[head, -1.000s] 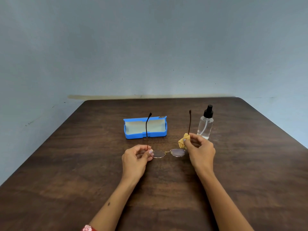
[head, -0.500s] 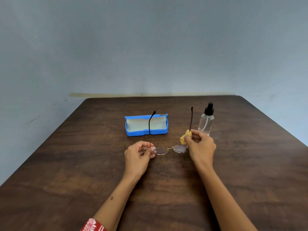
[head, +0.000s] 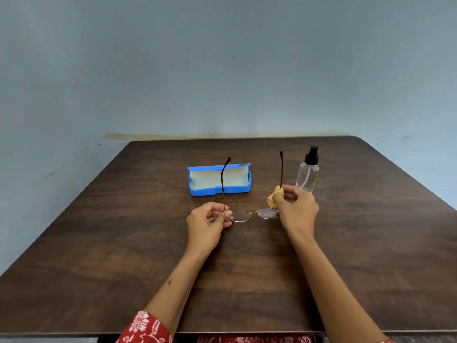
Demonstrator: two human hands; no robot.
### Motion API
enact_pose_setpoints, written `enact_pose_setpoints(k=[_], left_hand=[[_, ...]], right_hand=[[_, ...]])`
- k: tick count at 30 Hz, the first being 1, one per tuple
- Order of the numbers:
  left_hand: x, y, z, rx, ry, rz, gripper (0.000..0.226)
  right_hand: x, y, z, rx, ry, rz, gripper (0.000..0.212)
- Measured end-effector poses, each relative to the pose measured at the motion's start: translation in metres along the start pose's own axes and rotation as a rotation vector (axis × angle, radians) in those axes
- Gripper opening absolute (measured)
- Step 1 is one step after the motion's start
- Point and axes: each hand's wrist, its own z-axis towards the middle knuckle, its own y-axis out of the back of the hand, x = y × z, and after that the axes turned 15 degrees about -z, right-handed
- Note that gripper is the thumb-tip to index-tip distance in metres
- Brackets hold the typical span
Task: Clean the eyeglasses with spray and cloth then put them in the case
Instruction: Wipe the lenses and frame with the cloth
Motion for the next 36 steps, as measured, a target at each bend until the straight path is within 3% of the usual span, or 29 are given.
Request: enact_pose_setpoints(k=[8, 17, 23, 32, 36], left_hand=[[0.002, 0.0, 0.002, 0.008, 0.001, 0.012, 0.011], [0.002, 0.001, 0.002, -0.015, 0.009, 0.013, 0.01], [0.003, 0.001, 0.002, -0.008, 0.006, 0.018, 0.009], [0.003, 0.002, 0.002, -0.016, 0.011, -0.01, 0.011], [0.003, 0.002, 0.002, -0.001, 0.01, 0.016, 0.012]], right_hand=[[0.04, 0.016, 0.018, -0.128, 0.104, 0.131, 0.017], [0.008, -0.003, -0.002, -0.041, 0.0, 0.024, 0.02], [0.044, 0.015, 0.011, -0.15, 0.104, 0.142, 0.017], [0.001, -0.003, -0.002, -0.006, 0.008, -0.039, 0.014], [0.006, 0.0, 0.001, -0.047, 0.025, -0.005, 0.016]])
